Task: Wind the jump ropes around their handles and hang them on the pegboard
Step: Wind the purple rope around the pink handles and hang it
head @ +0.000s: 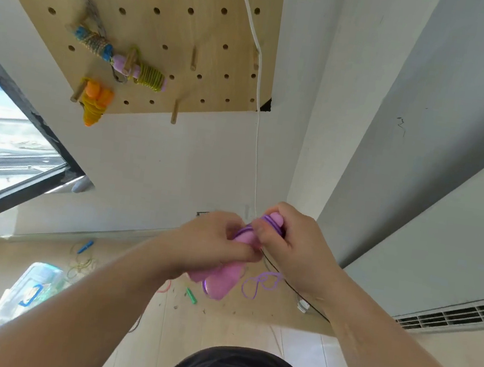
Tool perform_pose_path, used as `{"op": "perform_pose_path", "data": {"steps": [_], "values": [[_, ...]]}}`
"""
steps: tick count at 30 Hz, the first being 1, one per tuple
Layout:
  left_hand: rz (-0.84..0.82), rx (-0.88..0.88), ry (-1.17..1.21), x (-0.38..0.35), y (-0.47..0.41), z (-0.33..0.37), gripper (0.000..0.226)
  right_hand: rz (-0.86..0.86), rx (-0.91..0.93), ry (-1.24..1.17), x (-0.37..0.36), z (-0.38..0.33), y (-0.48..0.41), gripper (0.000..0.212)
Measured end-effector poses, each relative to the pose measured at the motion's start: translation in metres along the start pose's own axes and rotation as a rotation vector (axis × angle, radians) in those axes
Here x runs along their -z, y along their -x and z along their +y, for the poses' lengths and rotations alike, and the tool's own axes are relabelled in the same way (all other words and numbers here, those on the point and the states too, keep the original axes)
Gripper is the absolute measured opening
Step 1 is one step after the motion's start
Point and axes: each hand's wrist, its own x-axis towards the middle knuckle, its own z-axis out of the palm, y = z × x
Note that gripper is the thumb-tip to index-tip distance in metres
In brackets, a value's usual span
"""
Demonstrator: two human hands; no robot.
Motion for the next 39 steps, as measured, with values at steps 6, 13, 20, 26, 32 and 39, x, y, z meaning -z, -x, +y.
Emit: {"op": "perform_pose_path", "data": {"steps": [6,13,20,26,32,39], "values": [[0.79,-0.332,-0.879,-0.046,0.009,-0.007,0.065,0.142,-0.234,-0.289,0.008,-0.004,-0.011,0.042],[0.904,-0.427,-1.005,-0.043,-0.012,-0.003,0.033,0.042,-0.238,-0.347,0.018,0.0,-0.011,0.043],[0.67,-0.197,-0.449,-0.038,0.0,0.015,0.032,-0.079,-0.046,-0.056,0.035,0.025,-0.002,0.066],[0.575,-0.092,-0.092,-0.039,0.001,0.022,0.033,0.032,-0.117,-0.505,0.04,0.026,0.01,0.039],[0.456,-0.045,0.107,-0.042,0.002,0.027,0.035,0.106,-0.153,-0.656,0.039,0.021,0.015,0.04],[0.473,0.058,0.482,-0.049,-0.004,0.034,0.036,0.174,-0.015,-0.536,0.037,0.017,0.019,0.012]]}}
